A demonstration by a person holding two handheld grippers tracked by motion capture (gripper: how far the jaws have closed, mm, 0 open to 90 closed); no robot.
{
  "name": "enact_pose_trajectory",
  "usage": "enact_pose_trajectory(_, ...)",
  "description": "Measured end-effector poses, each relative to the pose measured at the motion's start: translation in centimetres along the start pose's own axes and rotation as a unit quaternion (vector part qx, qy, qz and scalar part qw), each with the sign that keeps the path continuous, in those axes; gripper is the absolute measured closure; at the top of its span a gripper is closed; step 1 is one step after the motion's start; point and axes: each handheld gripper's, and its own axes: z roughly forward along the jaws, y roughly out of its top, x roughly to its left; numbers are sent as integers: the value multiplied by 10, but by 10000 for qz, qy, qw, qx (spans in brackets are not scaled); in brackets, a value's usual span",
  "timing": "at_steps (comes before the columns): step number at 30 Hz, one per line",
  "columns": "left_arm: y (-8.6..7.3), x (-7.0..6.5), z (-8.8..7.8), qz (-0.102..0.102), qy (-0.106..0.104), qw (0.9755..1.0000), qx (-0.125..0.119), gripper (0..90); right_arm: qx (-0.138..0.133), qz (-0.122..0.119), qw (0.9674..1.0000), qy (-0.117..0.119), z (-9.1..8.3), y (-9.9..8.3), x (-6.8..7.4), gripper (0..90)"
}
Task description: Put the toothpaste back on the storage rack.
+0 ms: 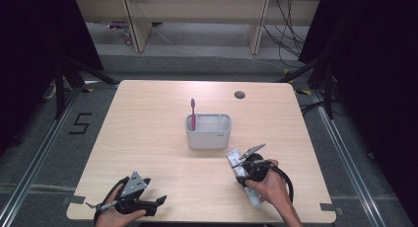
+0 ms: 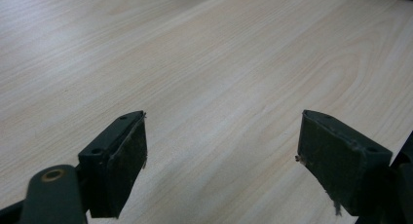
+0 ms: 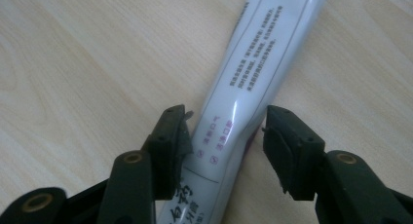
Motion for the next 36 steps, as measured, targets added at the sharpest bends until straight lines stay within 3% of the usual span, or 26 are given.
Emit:
enact_pose_trajectory(2,0,-1,1,-26,3,10000,-16,181,-63,-221,9997,32,0,0,-1,534)
enact_pose_trajectory(4,0,0,0,5,11,10000,9,181,-18,-133,9999,34,1,0,0,545)
enact_pose_trajectory(7,0,0,0,6,28,10000,-3,181,-29,-342,9994,25,2,1,0,565)
enact_pose_trajectory(9,0,0,1,-30,6,10000,-16,182,-13,-356,9994,24,2,2,0,575)
enact_pose_trajectory(11,0,0,0,6,12,10000,15,182,121,-256,9995,111,2,2,0,580)
enact_pose_trajectory(12,0,-1,1,-26,9,10000,-12,182,35,-438,9990,80,3,3,-2,585)
enact_pose_trajectory(16,0,0,0,13,9,10000,18,182,188,-379,9991,101,2,5,-1,600)
enact_pose_trajectory(17,0,0,0,13,5,10000,21,182,205,-477,9986,102,3,6,-1,601)
enact_pose_trajectory(18,0,0,0,13,5,10000,20,182,293,-384,9988,75,2,6,1,602)
enact_pose_trajectory(19,0,0,0,17,10,10000,20,182,249,-573,9980,76,3,8,-1,604)
enact_pose_trajectory(24,0,0,1,-22,2,10000,-3,182,438,-561,9975,10,4,11,2,612)
enact_pose_trajectory(36,-1,0,2,53,-34,10000,1,182,659,-883,9939,-52,2,20,2,639)
